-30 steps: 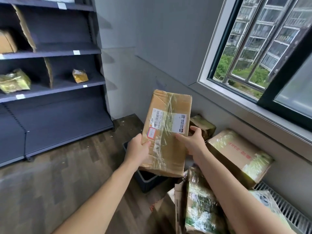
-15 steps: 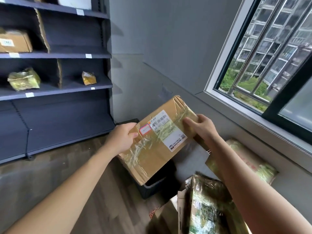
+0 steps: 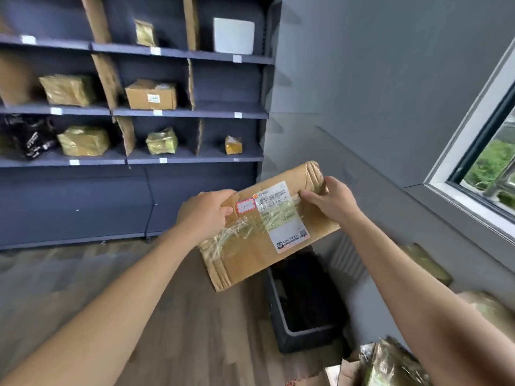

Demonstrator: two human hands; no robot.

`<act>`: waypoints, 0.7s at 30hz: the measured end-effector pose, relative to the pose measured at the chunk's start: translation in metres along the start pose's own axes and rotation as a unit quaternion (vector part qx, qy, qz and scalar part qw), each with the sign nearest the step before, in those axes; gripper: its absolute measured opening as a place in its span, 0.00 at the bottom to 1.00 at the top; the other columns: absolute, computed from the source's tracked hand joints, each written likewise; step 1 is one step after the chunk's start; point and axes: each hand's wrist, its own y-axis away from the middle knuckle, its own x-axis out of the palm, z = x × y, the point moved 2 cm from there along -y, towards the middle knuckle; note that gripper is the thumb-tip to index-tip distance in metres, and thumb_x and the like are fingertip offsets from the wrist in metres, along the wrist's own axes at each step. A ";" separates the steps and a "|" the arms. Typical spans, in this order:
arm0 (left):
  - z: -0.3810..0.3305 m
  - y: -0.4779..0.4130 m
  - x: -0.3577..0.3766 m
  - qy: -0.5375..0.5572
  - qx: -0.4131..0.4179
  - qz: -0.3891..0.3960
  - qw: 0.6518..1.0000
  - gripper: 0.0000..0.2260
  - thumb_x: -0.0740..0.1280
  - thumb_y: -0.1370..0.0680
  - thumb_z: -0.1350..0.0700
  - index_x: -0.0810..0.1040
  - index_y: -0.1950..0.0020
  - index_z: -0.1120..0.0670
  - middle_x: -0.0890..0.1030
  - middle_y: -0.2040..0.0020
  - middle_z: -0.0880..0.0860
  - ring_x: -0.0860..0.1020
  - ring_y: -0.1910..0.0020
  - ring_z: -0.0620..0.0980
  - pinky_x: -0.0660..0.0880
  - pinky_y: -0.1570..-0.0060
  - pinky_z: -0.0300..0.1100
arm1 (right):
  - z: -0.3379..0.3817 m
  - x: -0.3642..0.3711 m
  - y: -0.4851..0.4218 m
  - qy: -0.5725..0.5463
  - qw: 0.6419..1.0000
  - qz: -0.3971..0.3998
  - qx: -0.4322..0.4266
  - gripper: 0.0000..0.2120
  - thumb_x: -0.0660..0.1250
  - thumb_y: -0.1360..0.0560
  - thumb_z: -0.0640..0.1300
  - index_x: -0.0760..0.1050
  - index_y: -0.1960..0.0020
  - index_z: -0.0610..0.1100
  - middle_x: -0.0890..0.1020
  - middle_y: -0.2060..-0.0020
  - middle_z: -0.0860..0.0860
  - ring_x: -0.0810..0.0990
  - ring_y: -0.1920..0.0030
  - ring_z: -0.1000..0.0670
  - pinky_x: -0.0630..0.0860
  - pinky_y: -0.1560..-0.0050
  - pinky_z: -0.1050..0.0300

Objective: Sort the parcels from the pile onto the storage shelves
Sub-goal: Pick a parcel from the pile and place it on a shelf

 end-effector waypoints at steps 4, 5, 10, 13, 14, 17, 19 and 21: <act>0.007 0.020 -0.024 -0.037 -0.023 -0.051 0.998 0.18 0.60 0.17 0.53 0.68 0.27 0.43 0.77 0.33 0.49 0.75 0.36 0.56 0.73 0.45 0.50 | 0.029 0.013 -0.008 -0.033 0.998 0.008 -0.049 0.27 0.71 0.26 0.57 0.70 0.35 0.43 0.76 0.46 0.51 0.74 0.49 0.48 0.68 0.53 0.54; 0.010 0.025 -0.028 -0.039 -0.031 -0.061 0.997 0.18 0.60 0.17 0.53 0.68 0.26 0.43 0.77 0.32 0.48 0.74 0.35 0.56 0.72 0.44 0.50 | 0.036 0.016 -0.009 -0.043 0.997 0.013 -0.059 0.26 0.72 0.26 0.56 0.70 0.35 0.43 0.76 0.47 0.51 0.74 0.49 0.48 0.68 0.53 0.55; 0.032 0.040 -0.049 -0.061 -0.052 -0.113 0.990 0.17 0.59 0.17 0.51 0.68 0.27 0.43 0.76 0.31 0.45 0.73 0.34 0.53 0.71 0.45 0.49 | 0.070 0.033 -0.012 -0.080 0.990 0.028 -0.111 0.19 0.71 0.25 0.52 0.69 0.42 0.43 0.76 0.51 0.50 0.75 0.50 0.46 0.67 0.54 0.54; 0.063 0.038 -0.056 -0.105 -0.095 -0.172 0.975 0.18 0.59 0.18 0.43 0.70 0.29 0.46 0.76 0.33 0.47 0.73 0.35 0.54 0.70 0.42 0.50 | 0.092 0.044 -0.012 -0.107 0.986 0.023 -0.123 0.19 0.71 0.24 0.52 0.69 0.41 0.43 0.76 0.50 0.51 0.75 0.49 0.46 0.69 0.53 0.53; 0.075 0.038 -0.056 -0.088 -0.136 -0.183 0.970 0.22 0.60 0.20 0.40 0.68 0.28 0.47 0.73 0.30 0.50 0.71 0.33 0.55 0.69 0.38 0.52 | 0.099 0.047 -0.012 -0.114 0.985 0.018 -0.125 0.18 0.71 0.24 0.52 0.69 0.41 0.44 0.76 0.50 0.51 0.75 0.49 0.46 0.69 0.53 0.53; 0.106 0.036 -0.054 0.165 -0.284 -0.190 0.925 0.37 0.65 0.22 0.39 0.52 0.21 0.53 0.67 0.26 0.55 0.70 0.31 0.59 0.71 0.39 0.52 | 0.120 0.058 -0.018 -0.120 0.985 0.013 -0.124 0.19 0.70 0.23 0.51 0.69 0.39 0.43 0.76 0.49 0.51 0.76 0.49 0.46 0.70 0.53 0.53; 0.123 0.031 -0.053 0.328 -0.335 -0.208 0.859 0.38 0.67 0.23 0.42 0.52 0.22 0.57 0.73 0.35 0.54 0.75 0.38 0.58 0.75 0.41 0.51 | 0.135 0.067 -0.023 -0.118 0.986 0.012 -0.116 0.22 0.70 0.23 0.52 0.68 0.35 0.43 0.75 0.48 0.51 0.75 0.49 0.47 0.70 0.52 0.52; 0.143 0.023 -0.058 0.333 -0.325 -0.232 0.854 0.25 0.66 0.22 0.44 0.68 0.33 0.59 0.77 0.47 0.52 0.79 0.47 0.55 0.79 0.47 0.55 | 0.151 0.079 -0.032 -0.126 0.986 0.012 -0.104 0.24 0.70 0.23 0.52 0.67 0.33 0.43 0.75 0.47 0.51 0.75 0.48 0.46 0.71 0.51 0.51</act>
